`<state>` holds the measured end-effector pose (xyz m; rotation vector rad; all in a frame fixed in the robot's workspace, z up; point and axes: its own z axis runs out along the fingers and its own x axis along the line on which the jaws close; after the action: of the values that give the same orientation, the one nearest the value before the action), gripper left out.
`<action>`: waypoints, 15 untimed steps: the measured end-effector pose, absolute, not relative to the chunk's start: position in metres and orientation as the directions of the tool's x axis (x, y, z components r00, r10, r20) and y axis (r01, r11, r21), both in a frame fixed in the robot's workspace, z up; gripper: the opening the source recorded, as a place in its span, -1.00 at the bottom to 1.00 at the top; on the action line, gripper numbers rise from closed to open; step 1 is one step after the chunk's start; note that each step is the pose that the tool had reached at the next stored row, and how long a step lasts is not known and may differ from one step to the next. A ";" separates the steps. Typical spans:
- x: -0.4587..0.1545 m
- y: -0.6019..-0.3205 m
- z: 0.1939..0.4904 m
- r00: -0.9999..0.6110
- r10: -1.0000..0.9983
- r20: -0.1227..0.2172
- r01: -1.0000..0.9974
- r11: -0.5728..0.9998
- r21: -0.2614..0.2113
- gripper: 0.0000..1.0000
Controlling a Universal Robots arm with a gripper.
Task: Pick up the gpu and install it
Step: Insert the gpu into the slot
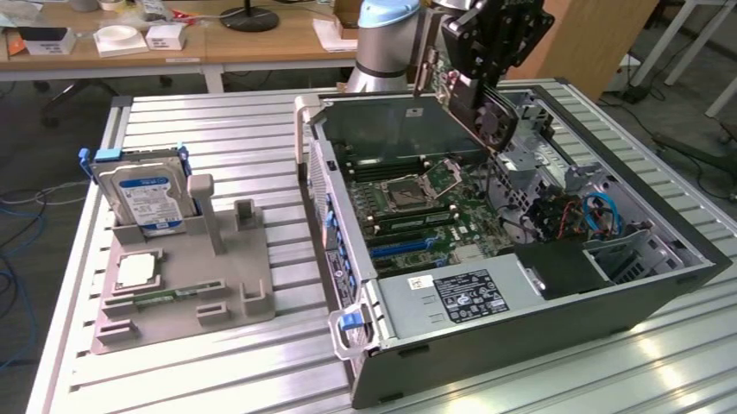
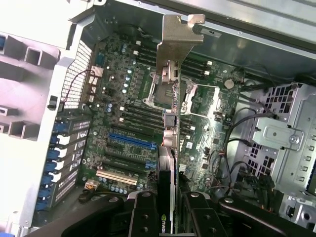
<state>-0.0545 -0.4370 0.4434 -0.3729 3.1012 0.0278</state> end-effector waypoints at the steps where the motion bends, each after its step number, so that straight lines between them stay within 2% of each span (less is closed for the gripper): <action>1: -0.055 -0.437 0.443 -0.970 -0.243 -0.020 -0.243 0.970 0.016 -0.48; 15: -0.055 -0.438 0.443 -0.947 -0.322 -0.020 -0.322 0.946 0.016 -0.48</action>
<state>-0.0545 -0.4377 0.4434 -0.5102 3.0823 0.0291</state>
